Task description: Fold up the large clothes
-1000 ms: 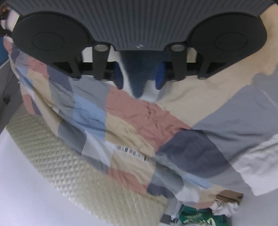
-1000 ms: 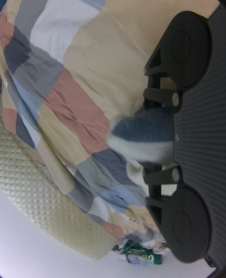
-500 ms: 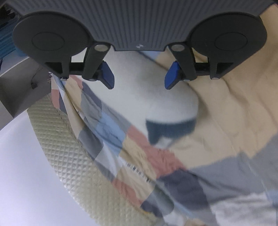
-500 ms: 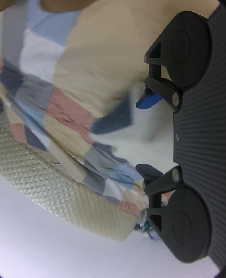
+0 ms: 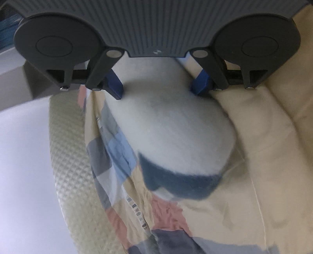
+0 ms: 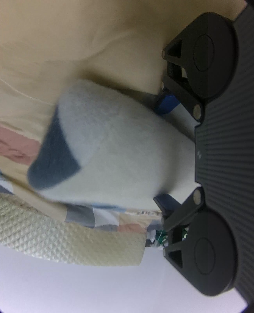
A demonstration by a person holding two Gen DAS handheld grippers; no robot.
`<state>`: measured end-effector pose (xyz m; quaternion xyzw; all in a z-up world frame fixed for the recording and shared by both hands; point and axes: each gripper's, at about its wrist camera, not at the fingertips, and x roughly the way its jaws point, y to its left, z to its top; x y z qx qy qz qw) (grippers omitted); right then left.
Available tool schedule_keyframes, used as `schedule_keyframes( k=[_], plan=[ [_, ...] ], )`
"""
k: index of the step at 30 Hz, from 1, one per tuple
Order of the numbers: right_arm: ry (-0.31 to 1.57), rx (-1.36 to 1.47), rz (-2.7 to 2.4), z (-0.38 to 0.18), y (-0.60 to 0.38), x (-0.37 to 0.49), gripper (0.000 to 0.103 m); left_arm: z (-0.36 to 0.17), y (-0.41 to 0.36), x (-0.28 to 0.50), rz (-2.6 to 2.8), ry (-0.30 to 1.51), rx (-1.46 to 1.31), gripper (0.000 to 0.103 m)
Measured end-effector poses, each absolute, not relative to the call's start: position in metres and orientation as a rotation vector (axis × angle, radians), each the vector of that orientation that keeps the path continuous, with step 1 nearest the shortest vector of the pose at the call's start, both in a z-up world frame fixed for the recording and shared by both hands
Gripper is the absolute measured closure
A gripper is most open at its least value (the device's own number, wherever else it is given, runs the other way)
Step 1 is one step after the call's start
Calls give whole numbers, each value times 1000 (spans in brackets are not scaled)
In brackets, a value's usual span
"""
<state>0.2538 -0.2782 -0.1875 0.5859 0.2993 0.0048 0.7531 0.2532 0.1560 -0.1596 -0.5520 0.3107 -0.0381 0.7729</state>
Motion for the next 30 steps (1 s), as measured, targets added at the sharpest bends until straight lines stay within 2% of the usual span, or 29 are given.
schedule_keyframes(
  k=[7, 16, 23, 28, 29, 30],
  plan=[
    [504, 1314, 108, -180, -283, 273, 12, -145, 154, 271, -166, 572, -1117, 22],
    [540, 1352, 76, -196, -286, 277, 14, -152, 144, 272, -61, 726, -1136, 13],
    [556, 1331, 60, -195, -285, 279, 15, -170, 156, 282, -65, 701, -1263, 10],
    [561, 1292, 73, -201, -286, 287, 13, -171, 151, 297, -33, 698, -1243, 11],
    [562, 1278, 73, -201, -285, 289, 15, -168, 149, 299, -34, 700, -1215, 13],
    [566, 1255, 70, -199, -284, 291, 17, -165, 147, 298, -29, 701, -1186, 23]
  ],
)
